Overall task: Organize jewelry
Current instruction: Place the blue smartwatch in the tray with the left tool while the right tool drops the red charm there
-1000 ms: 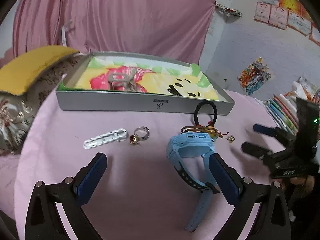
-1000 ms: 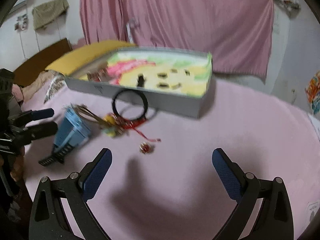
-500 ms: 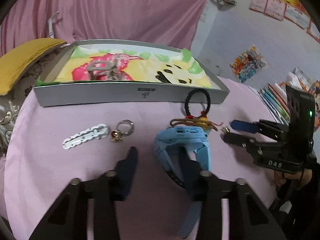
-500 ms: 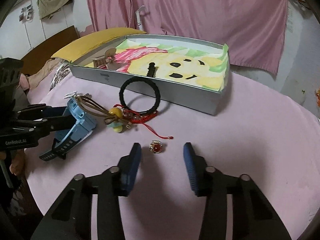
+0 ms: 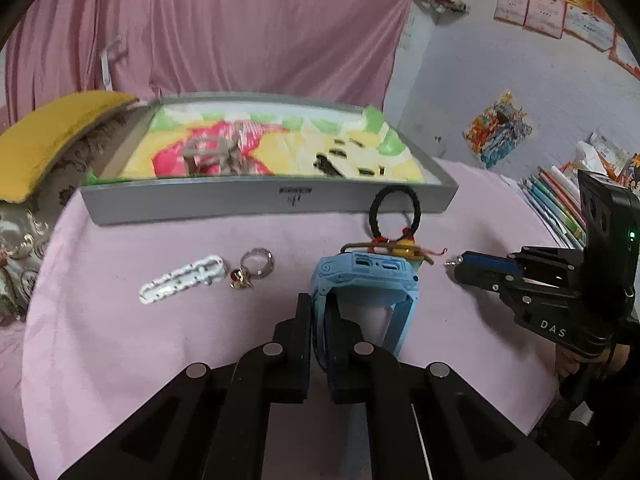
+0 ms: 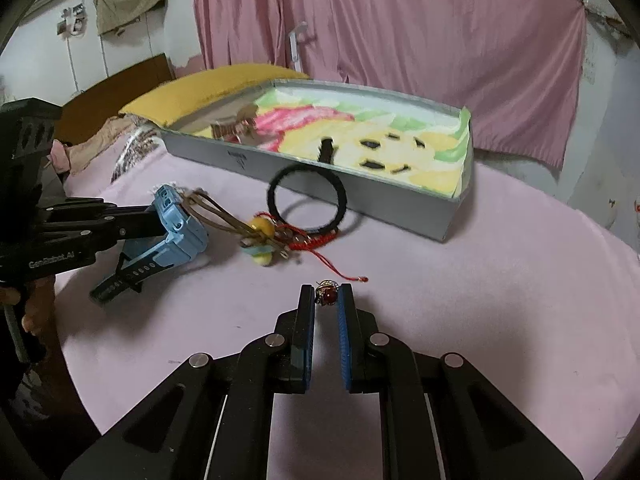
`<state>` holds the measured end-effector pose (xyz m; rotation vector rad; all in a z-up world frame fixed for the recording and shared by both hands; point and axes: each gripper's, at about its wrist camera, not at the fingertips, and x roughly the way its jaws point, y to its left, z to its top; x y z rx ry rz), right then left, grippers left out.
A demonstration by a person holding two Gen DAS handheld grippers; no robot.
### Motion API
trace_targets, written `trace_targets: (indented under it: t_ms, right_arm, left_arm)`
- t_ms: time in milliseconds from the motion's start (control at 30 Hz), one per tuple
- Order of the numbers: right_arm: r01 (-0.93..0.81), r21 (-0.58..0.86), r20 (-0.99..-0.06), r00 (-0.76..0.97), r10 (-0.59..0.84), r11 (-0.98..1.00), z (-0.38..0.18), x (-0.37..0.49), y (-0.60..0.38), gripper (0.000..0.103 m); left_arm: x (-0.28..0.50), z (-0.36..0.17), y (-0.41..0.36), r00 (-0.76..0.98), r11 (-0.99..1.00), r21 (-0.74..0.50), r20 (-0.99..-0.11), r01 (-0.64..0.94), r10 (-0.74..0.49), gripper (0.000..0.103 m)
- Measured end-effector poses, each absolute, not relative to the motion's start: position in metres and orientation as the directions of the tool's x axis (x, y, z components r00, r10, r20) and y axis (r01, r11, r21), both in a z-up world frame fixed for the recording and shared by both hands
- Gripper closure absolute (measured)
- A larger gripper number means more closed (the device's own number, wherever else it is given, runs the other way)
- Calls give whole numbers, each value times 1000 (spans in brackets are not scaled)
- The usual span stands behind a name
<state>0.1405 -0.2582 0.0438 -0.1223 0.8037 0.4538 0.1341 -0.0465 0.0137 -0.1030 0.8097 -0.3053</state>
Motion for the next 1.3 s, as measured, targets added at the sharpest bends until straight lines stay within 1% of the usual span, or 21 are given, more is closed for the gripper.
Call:
trace_targets:
  t_ms: [33, 200, 300, 333, 500, 600, 733, 933, 1067, 1200, 1300]
  right_arm:
    - [-438, 60, -708, 614, 347, 897, 47, 139, -259, 93]
    - [-444, 22, -593, 715, 369, 896, 72, 123, -254, 93]
    - [-443, 9, -516, 766, 384, 897, 87, 117, -250, 93]
    - [-439, 6, -474, 790, 389, 898, 94, 114, -249, 93]
    - [-426, 1, -327, 855, 403, 905, 114, 108, -242, 93]
    - [-415, 2, -268, 876, 401, 910, 122, 111, -240, 93]
    - [-390, -3, -215, 900, 380, 921, 129, 121, -238, 93]
    - [-368, 28, -226, 903, 365, 929, 130, 154, -231, 93]
    - [-357, 38, -257, 899, 354, 933, 123, 183, -223, 93]
    - [-338, 66, -310, 887, 341, 939, 112, 208, -221, 93]
    - [-322, 99, -366, 868, 335, 942, 100, 227, -222, 93]
  left_arm:
    - [131, 17, -46, 665, 953, -199, -683, 230, -303, 98]
    - [119, 36, -44, 751, 958, -175, -594, 228, -288, 98]
    - [115, 47, -43, 804, 962, -167, -529, 215, -272, 98]
    - [115, 51, -42, 821, 964, -167, -506, 208, -265, 98]
    - [111, 70, -39, 906, 966, -179, -350, 186, -239, 98]
    - [115, 80, -42, 937, 974, -152, -284, 166, -204, 98]
    - [129, 86, -43, 953, 976, -145, -233, 162, -192, 98]
    - [152, 89, -44, 968, 979, -118, -169, 166, -184, 98]
    - [168, 88, -45, 973, 984, -99, -163, 148, -163, 98]
    - [191, 80, -43, 963, 985, -115, -221, 129, -152, 98]
    - [208, 73, -37, 943, 983, -150, -297, 109, -150, 98]
